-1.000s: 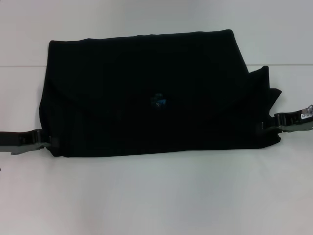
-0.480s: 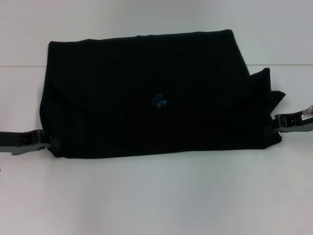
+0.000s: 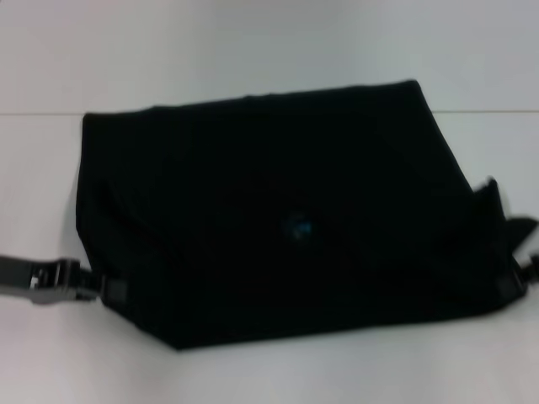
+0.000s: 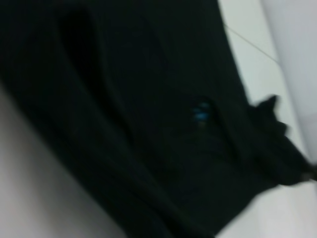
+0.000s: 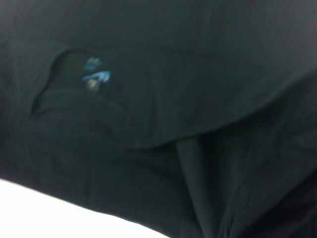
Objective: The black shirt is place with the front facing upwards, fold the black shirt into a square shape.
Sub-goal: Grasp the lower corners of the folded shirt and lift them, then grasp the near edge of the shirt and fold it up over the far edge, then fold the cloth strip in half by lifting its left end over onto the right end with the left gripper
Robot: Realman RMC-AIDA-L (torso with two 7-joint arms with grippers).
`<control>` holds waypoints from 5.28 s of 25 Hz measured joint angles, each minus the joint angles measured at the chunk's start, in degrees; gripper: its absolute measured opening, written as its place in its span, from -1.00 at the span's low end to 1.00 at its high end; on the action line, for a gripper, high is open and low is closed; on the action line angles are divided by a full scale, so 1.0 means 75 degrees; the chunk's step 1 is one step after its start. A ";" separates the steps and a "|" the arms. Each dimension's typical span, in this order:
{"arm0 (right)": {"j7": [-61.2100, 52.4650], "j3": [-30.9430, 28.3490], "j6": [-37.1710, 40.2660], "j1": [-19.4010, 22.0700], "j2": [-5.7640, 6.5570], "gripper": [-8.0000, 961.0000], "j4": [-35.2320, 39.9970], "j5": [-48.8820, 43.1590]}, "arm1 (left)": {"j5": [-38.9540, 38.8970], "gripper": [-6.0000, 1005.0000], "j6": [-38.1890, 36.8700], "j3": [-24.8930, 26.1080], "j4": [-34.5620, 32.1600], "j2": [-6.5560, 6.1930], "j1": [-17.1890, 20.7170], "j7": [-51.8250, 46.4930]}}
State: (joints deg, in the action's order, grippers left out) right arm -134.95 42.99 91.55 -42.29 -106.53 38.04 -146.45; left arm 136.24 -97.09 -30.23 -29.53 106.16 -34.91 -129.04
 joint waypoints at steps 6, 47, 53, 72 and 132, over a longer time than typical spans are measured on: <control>0.1416 0.0062 0.2086 0.0500 -0.0009 -0.81 0.0201 -0.0072 | 0.0317 -0.89 -0.2062 -0.0065 -0.0161 0.0054 0.0359 0.0400; 0.1810 -0.2925 -0.3796 -0.0066 -0.1053 -0.82 -0.2109 0.3960 | -0.1341 -0.88 0.3622 0.3789 0.0993 0.0818 0.0001 0.1481; 0.2203 -0.2894 -0.4899 -0.0105 -0.1429 -0.82 -0.2176 0.4478 | -0.2060 -0.88 0.4232 0.3794 0.1152 0.1059 0.0016 0.2046; 0.2869 -0.2900 -0.6763 -0.0460 -0.1722 -0.82 -0.2547 0.5127 | -0.2821 -0.88 0.5448 0.3795 0.1556 0.1324 -0.0326 0.2886; 0.9323 0.0461 -0.1539 0.1305 -0.1623 0.94 -0.1330 0.5738 | -0.1140 0.84 0.0842 0.2015 -0.0252 0.0216 0.1442 -0.1963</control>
State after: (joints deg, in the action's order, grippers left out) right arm -65.02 46.45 80.01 -32.50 -118.70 28.07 -103.42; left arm 127.69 -90.78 -15.12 -31.42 107.78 -24.09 -143.76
